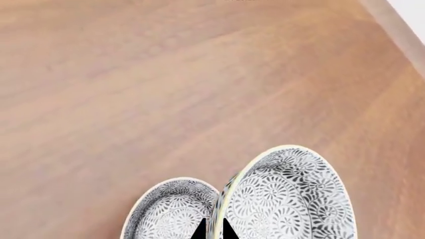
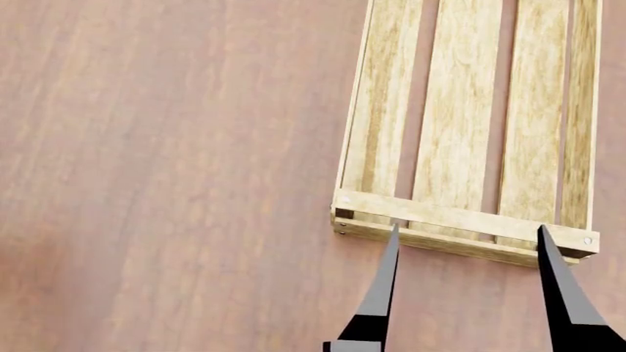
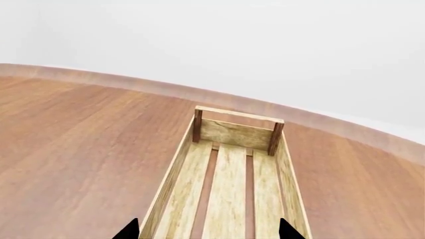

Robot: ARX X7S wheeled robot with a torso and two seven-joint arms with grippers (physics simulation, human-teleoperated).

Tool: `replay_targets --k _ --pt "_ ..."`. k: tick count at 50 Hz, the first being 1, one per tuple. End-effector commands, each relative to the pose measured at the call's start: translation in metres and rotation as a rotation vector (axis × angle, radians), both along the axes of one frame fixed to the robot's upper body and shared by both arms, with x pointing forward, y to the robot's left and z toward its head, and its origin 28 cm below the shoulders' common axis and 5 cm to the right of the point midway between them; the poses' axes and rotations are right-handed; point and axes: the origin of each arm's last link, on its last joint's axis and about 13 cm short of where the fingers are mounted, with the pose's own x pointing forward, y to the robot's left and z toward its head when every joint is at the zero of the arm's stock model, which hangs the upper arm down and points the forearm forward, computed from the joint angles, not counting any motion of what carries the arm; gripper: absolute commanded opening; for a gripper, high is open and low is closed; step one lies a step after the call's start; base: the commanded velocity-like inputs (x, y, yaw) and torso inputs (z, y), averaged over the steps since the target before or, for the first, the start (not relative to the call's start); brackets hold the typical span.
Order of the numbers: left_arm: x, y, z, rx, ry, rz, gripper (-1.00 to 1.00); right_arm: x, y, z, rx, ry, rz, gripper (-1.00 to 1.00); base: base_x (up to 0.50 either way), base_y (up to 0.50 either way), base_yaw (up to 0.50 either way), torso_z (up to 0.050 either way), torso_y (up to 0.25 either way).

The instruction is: Stack the right bowl on the left bowl and place them in the tray.

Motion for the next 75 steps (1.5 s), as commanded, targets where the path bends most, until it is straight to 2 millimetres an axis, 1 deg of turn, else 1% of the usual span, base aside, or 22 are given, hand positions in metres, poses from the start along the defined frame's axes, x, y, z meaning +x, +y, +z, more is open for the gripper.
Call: replay_targets --k 1,24,46,68,75 --pt "-0.007 0.008 -0.004 -0.070 -0.073 0.033 -1.00 0.003 -0.002 0.003 0.007 -0.022 0.010 1.00 0.00 0.00 0.00 0.000 0.000" --pt "-0.010 0.013 -0.013 -0.105 -0.057 0.059 -1.00 0.004 -0.001 0.002 0.004 -0.020 0.011 1.00 0.00 0.00 0.00 0.000 0.000" --pt "-0.002 0.011 -0.026 -0.132 -0.024 0.051 -1.00 0.003 -0.001 0.003 0.002 -0.022 0.009 1.00 0.00 0.00 0.00 0.000 0.000" --pt "0.003 0.010 -0.028 -0.148 -0.015 0.061 -1.00 0.003 -0.001 0.003 0.001 -0.021 0.009 1.00 0.00 0.00 0.00 0.000 0.000" --pt "0.004 0.010 -0.025 -0.148 -0.018 0.063 -1.00 0.004 -0.001 0.002 0.003 -0.019 0.011 1.00 0.00 0.00 0.00 0.000 0.001"
